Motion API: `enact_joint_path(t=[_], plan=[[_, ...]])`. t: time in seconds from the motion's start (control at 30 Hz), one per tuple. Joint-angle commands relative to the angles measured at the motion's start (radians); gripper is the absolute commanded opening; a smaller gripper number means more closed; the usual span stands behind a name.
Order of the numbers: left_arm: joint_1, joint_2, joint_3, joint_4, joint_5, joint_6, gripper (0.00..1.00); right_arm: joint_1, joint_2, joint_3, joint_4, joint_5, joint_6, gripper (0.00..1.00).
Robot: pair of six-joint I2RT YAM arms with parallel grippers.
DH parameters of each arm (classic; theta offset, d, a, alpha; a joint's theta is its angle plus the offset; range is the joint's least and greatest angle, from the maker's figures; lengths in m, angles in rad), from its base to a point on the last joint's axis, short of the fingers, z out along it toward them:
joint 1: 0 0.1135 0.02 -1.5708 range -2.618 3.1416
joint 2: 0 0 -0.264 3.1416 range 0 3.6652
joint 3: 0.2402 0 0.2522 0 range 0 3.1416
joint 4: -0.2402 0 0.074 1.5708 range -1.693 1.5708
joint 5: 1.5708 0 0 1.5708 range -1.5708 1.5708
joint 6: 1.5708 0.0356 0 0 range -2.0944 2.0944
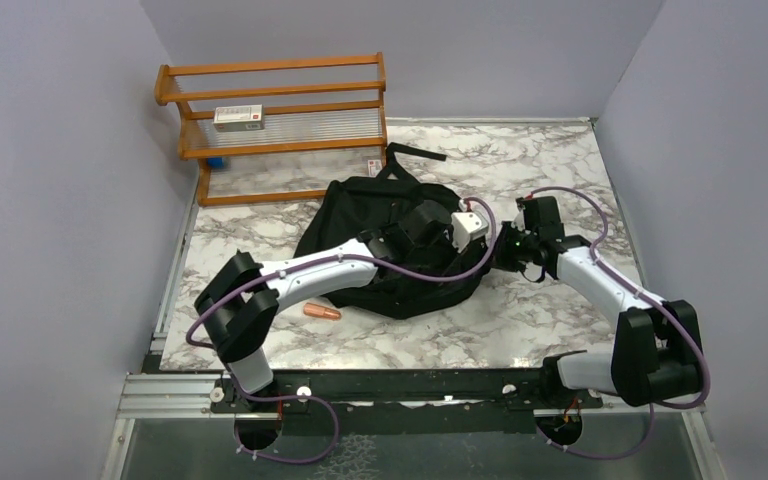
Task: Pack the student bag
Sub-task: Zip the student bag at the center of the board.
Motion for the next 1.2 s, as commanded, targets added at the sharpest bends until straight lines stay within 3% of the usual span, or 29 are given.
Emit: enact_joint_path(t=[0.0,0.27,0.4,0.5,0.6,0.87,1.17], plan=[[-0.008,-0.075,-0.073,0.006,0.172,-0.020,0.00,-0.004,-0.042,-0.006,0.042,0.005,0.013,0.03],[-0.008,-0.026,-0.116,0.009,0.218,-0.028,0.01,-0.003,-0.170,0.036,0.007,0.046,0.015,0.27],[-0.008,-0.019,-0.098,0.019,0.207,-0.037,0.20,-0.003,-0.195,0.072,0.008,0.068,0.011,0.41],[-0.008,-0.021,-0.084,0.026,0.175,-0.040,0.35,-0.004,-0.153,0.118,0.006,0.067,0.000,0.46],[-0.006,-0.022,-0.074,0.025,0.157,-0.043,0.44,-0.004,-0.089,0.170,0.010,0.051,-0.021,0.51],[0.017,-0.048,-0.063,0.072,0.142,-0.114,0.63,-0.004,0.091,0.303,0.007,0.049,-0.070,0.58],[0.137,-0.065,-0.068,0.270,0.204,-0.364,0.73,-0.009,0.183,0.373,0.015,0.003,-0.072,0.54]])
